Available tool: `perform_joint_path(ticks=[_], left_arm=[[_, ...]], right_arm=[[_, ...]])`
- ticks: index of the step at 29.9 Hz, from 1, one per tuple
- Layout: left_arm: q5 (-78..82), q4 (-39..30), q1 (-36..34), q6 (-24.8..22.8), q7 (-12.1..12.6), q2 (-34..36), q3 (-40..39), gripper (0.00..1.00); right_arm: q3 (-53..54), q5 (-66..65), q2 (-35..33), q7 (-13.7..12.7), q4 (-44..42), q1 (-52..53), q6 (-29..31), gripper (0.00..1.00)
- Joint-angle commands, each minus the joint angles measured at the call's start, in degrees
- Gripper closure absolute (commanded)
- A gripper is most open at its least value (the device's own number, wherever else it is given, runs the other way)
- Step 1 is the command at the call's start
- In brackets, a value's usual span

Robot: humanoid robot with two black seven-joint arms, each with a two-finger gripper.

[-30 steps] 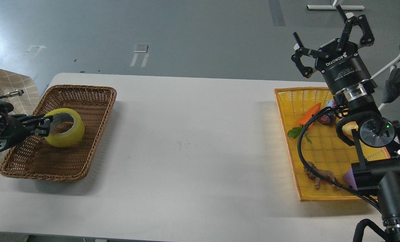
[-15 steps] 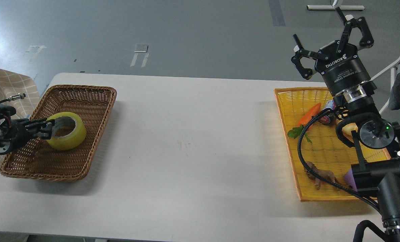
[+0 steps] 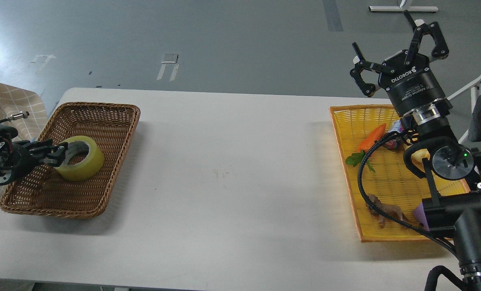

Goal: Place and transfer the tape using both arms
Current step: 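Lower the tape roll into the wicker basket and release it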

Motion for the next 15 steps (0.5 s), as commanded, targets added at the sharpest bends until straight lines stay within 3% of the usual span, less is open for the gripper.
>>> perform_joint_path(ticks=[1, 7, 11, 15], left_arm=[[-3.3, -0.6, -0.1, 0.0, -0.8, 0.7, 0.0, 0.17], [-9.1, -0.8, -2.8, 0.0, -5.1, 1.1, -1.1, 0.09], [-17.5, -2.8, -9.9, -0.5, -11.7, 4.2, -1.1, 0.05], [-24.2, -3.3, -15.1, -1.4, -12.4, 4.0, -1.0, 0.03]], right_arm=[[0.0, 0.0, 0.0, 0.1, 0.0, -0.2, 0.0, 0.0], [0.1, 0.0, 0.0, 0.1, 0.0, -0.3, 0.0, 0.0], [0.1, 0.0, -0.1, 0.1, 0.0, -0.4, 0.0, 0.0], [0.1, 0.0, -0.2, 0.1, 0.1, -0.3, 0.0, 0.0]])
